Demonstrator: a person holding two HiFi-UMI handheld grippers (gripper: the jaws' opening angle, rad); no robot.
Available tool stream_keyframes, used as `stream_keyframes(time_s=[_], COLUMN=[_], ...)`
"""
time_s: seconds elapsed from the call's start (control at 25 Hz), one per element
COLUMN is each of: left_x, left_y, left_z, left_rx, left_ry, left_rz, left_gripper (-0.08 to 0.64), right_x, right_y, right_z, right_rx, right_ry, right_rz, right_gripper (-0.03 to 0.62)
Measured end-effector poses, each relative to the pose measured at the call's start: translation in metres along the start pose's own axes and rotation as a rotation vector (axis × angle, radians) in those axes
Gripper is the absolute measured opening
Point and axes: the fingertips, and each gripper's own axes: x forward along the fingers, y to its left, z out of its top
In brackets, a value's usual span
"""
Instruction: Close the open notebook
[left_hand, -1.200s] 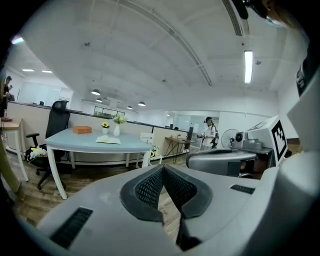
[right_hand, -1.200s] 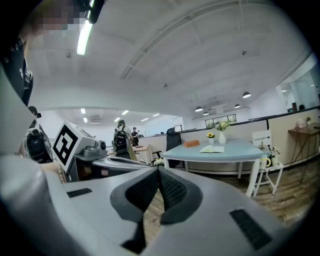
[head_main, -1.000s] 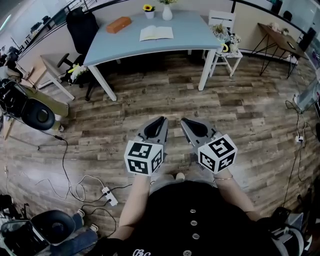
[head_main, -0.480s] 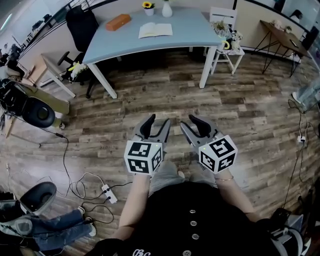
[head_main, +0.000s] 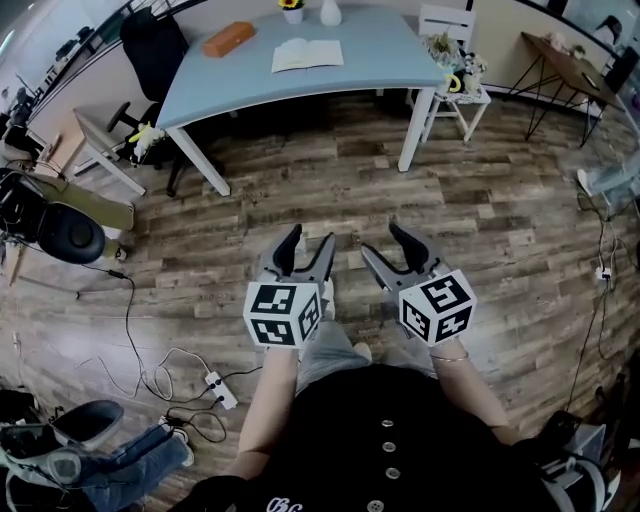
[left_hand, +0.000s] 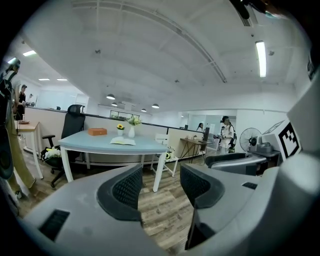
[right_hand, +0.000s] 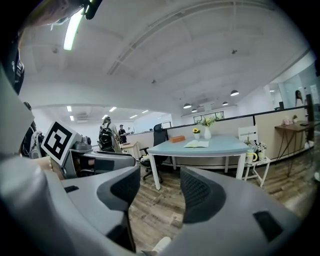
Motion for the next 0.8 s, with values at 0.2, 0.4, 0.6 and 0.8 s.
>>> stream_keyframes(time_s=[0.2,0.4,0.6,0.8], left_x=[0.040,0.080,0.115,0.142], left_y=[0.032,0.078,0.121,0.161], left_z=[0.006,0.028,0.053,0.066], left_rx=[0.016,0.021,0.036,0.048], left_ry=[0.053,0.056,0.053,0.063], left_rz=[-0.046,-0.079,-0.114,-0.156], left_gripper=[0.216,0.216,0.216,0.216], right_x=[0.045,0.101,0.155,0.207], right_y=[-0.019,-0.035,-0.050,-0.058], right_z=[0.014,0.030,0.056,0.071], right_rx=[0.020,0.011,0.026,0.017], right_ry=[0.005,0.021,0.005,0.013], right_rz=[-0.017,-0.029,-0.049,-0.064], right_gripper=[0.242,0.242,0.244,0.244])
